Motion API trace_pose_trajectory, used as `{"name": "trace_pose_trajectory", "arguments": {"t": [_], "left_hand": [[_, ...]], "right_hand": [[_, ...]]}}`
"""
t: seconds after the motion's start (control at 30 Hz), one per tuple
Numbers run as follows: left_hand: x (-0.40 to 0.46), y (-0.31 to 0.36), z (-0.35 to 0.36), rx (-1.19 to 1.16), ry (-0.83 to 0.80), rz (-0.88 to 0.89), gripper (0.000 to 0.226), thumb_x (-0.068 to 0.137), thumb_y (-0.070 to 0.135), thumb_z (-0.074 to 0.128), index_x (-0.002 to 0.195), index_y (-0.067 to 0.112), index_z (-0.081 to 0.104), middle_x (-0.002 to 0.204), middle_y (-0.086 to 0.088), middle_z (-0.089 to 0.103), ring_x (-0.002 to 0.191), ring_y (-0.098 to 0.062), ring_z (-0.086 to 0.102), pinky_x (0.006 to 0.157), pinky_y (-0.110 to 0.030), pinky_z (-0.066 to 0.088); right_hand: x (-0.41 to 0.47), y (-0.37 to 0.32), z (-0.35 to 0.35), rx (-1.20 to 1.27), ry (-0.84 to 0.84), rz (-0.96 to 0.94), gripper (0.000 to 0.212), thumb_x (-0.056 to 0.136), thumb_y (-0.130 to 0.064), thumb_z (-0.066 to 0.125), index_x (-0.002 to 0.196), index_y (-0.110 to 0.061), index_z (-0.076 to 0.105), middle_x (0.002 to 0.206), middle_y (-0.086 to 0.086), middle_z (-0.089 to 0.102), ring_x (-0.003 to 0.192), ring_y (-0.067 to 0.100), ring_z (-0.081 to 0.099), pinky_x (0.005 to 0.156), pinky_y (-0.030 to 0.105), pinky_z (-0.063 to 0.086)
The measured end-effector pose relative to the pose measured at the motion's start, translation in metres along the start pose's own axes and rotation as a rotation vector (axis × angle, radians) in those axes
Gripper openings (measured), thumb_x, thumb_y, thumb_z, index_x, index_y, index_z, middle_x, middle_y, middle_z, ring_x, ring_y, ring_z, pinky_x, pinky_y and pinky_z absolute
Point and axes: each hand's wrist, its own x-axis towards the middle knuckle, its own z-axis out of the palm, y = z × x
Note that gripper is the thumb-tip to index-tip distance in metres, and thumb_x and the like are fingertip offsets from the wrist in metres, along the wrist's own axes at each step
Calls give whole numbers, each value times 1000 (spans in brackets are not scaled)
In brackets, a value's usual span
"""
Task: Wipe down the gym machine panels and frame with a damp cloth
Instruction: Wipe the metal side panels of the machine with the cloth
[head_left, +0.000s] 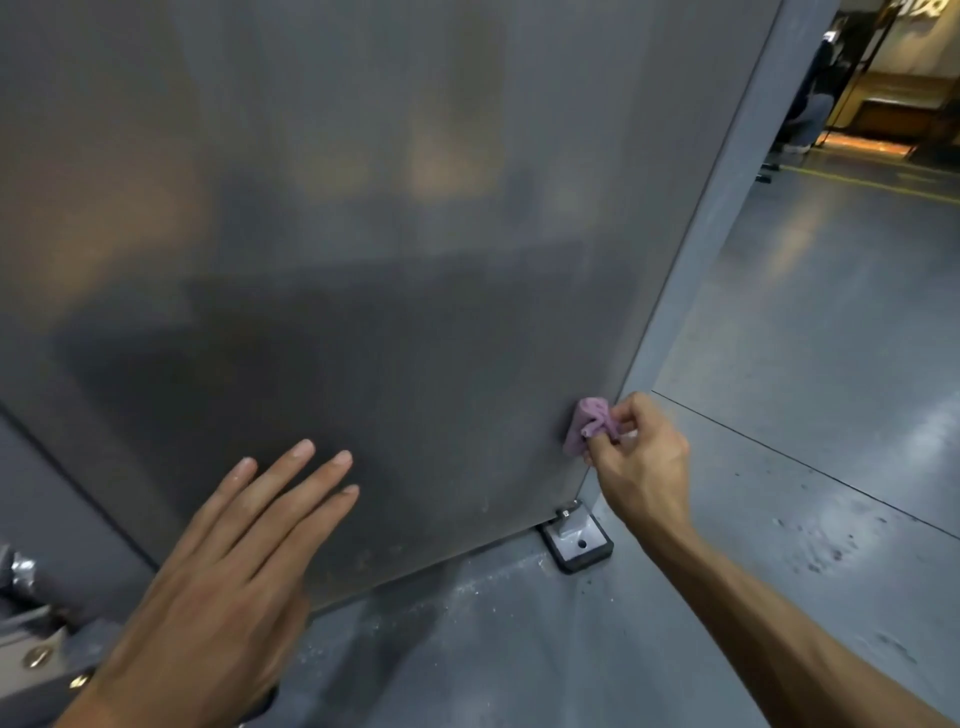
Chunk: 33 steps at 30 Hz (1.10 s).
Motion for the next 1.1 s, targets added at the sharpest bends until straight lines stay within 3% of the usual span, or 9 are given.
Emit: {"name": "trace_pose_trajectory", "arguments": {"t": [0.1, 0.3, 0.4, 0.5, 0.67, 0.8, 0.9, 0.97, 1.1], "left_hand": [[-17, -8, -1, -40, 35, -68, 58, 85, 2, 39, 138, 3, 61, 159, -8, 47, 151, -29, 37, 125, -49, 25], [-51, -22, -8, -80, 76, -194, 49, 93, 6, 37, 134, 2, 63, 153, -10, 52, 148, -29, 42, 123, -50, 27], [-67, -34, -13, -82, 74, -265, 50, 89, 5, 40, 132, 2, 64, 151, -11, 53, 147, -27, 42, 123, -50, 26], [-79, -39, -10, -67, 84, -283, 49, 87, 4, 41, 130, 0, 65, 149, -13, 54, 147, -28, 42, 122, -53, 28], [-74, -31, -3, -44, 108, -294, 50, 83, -1, 45, 127, -1, 67, 144, -14, 57, 141, -34, 45, 122, -53, 28], [-71, -28, 0, -60, 127, -304, 47, 86, 2, 44, 126, -1, 68, 142, -15, 59, 138, -36, 48, 122, -53, 29], [-75, -31, 0, -70, 124, -287, 46, 87, 2, 45, 127, -1, 67, 143, -14, 58, 140, -33, 47, 122, -51, 29], [-79, -35, -1, -70, 112, -282, 46, 87, 1, 45, 128, -1, 66, 145, -14, 57, 142, -33, 46, 123, -50, 28], [-79, -34, 0, -70, 105, -300, 48, 83, -3, 50, 128, -2, 66, 146, -15, 56, 143, -35, 45, 121, -52, 30]], "right_hand": [[4, -10, -5, 1, 32, -74, 24, 86, -18, 72, 75, -16, 51, 71, 6, 62, 64, 17, 57, 53, 16, 38], [1, 19, 5, -12, 89, 104, 30, 94, -29, 64, 79, -9, 49, 71, 12, 61, 72, 37, 59, 61, 39, 45], [-5, 13, 18, -25, 108, 44, 35, 95, -34, 61, 76, -11, 44, 70, 14, 57, 67, 38, 53, 64, 47, 48], [-20, 1, 31, -52, 55, -26, 31, 92, -24, 67, 75, -12, 44, 71, 12, 55, 67, 36, 52, 64, 48, 48], [-48, -12, 45, 18, -119, -133, 28, 83, -22, 70, 74, -19, 43, 69, 9, 58, 62, 30, 56, 55, 37, 46], [-31, -2, 25, 15, -58, -2, 24, 88, -16, 71, 75, -12, 51, 63, -1, 60, 55, 12, 54, 51, 17, 39], [-18, 10, 18, 3, 39, 136, 31, 91, -30, 70, 76, -10, 51, 66, 2, 60, 69, 31, 64, 59, 32, 45], [-22, 1, 24, 16, 6, 116, 35, 87, -37, 69, 75, -11, 48, 64, 6, 64, 69, 35, 68, 61, 40, 54], [-61, -42, 51, 193, -149, -13, 22, 87, -1, 69, 78, -4, 49, 64, 9, 63, 66, 30, 68, 58, 31, 54]]}}
